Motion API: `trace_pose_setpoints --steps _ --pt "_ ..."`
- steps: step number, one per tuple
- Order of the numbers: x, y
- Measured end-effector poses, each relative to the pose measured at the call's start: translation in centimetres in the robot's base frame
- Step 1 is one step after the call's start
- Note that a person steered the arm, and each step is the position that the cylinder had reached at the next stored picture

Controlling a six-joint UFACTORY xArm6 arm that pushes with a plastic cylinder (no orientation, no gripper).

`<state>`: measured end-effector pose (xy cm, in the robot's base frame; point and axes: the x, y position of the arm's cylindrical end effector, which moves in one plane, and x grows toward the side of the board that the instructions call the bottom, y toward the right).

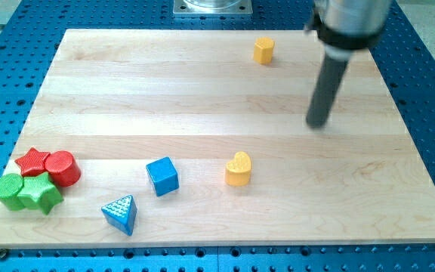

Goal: Slide the yellow heart to the top right of the blue cube

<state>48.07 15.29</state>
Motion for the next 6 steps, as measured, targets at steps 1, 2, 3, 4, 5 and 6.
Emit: trace_pose_setpoints --steps 1,2,3,4,5,6 --pt "6.1 -8.1" --pt "5.1 -12.2" --pt "12.1 -12.6" --pt "7.3 -16.0" --pt "2.2 -13.5" --pt "3.1 -11.5"
